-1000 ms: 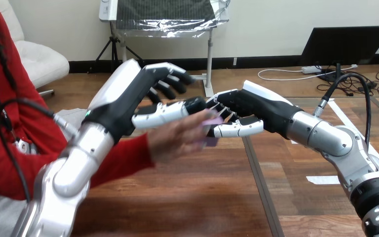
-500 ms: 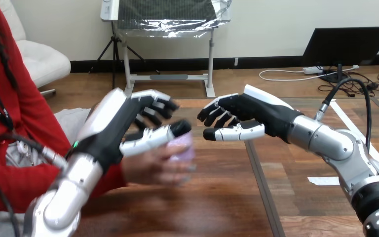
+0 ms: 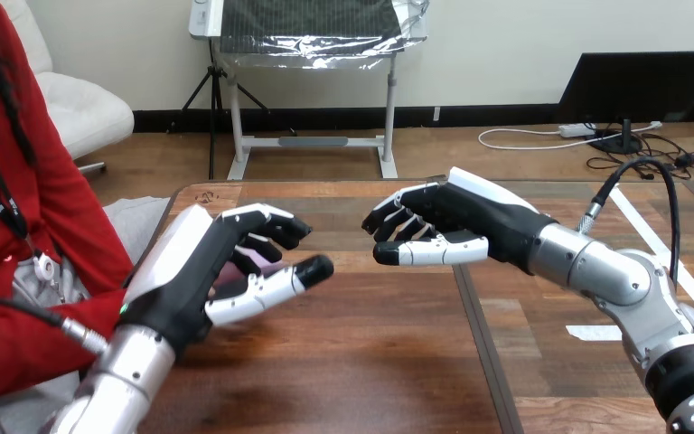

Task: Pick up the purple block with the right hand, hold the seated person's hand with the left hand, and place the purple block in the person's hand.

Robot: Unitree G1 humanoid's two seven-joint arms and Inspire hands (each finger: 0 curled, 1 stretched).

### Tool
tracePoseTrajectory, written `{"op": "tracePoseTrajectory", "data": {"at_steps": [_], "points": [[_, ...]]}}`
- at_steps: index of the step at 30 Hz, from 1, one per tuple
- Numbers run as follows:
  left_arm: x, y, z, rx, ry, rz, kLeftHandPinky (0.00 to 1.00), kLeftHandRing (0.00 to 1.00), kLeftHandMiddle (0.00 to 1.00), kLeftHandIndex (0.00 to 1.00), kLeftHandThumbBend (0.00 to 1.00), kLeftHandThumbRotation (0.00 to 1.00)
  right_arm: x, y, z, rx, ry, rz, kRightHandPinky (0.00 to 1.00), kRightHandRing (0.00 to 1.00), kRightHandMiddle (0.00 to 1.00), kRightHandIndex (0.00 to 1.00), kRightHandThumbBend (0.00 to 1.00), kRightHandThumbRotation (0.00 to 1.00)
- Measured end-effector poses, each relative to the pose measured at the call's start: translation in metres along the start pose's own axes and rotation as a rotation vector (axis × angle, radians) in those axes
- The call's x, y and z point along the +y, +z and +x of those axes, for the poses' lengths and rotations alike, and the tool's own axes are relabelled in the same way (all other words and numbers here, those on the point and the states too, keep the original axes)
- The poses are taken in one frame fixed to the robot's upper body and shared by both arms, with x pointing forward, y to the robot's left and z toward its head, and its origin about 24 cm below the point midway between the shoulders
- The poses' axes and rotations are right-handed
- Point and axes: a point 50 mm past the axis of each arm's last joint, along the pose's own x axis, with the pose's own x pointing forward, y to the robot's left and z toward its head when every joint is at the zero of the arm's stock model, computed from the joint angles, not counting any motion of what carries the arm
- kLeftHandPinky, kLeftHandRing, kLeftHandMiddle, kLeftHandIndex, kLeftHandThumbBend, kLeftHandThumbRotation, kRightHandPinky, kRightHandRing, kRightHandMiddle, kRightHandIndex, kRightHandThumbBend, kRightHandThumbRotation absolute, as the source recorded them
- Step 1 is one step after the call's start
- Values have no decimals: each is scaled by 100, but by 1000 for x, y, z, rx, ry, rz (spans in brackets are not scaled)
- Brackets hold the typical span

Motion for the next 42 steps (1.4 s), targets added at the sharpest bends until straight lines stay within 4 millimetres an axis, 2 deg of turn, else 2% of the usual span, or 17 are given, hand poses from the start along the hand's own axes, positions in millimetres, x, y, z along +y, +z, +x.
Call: {"op": "tracePoseTrajectory", "data": {"at_steps": [12, 21, 27, 28, 35, 42], "points": [[-10, -3, -17, -33, 42, -140, 61, 71, 73, 70, 67, 74, 6, -6, -6, -9, -6, 17, 58, 68, 72, 72, 83, 75], [-20, -5, -37, -60, 74, -267, 60, 69, 72, 69, 59, 75, 17, -14, -16, -26, -69, 41, 60, 69, 72, 73, 79, 84], [-28, -7, -54, -62, 99, -322, 57, 67, 70, 68, 55, 78, 29, -21, -29, -58, -166, 155, 62, 71, 74, 76, 72, 91], [-37, -14, -76, -6, 116, -365, 55, 67, 70, 67, 53, 80, 58, -38, -49, -35, -240, 287, 63, 73, 75, 77, 68, 96], [-39, -13, -87, -3, 165, -464, 62, 73, 74, 77, 52, 82, 73, -36, -55, -87, -287, 443, 72, 81, 83, 86, 77, 99], [-49, -12, -103, 25, 212, -578, 68, 76, 76, 79, 55, 85, 104, -30, -64, -138, -329, 650, 77, 84, 87, 89, 79, 100]]}}
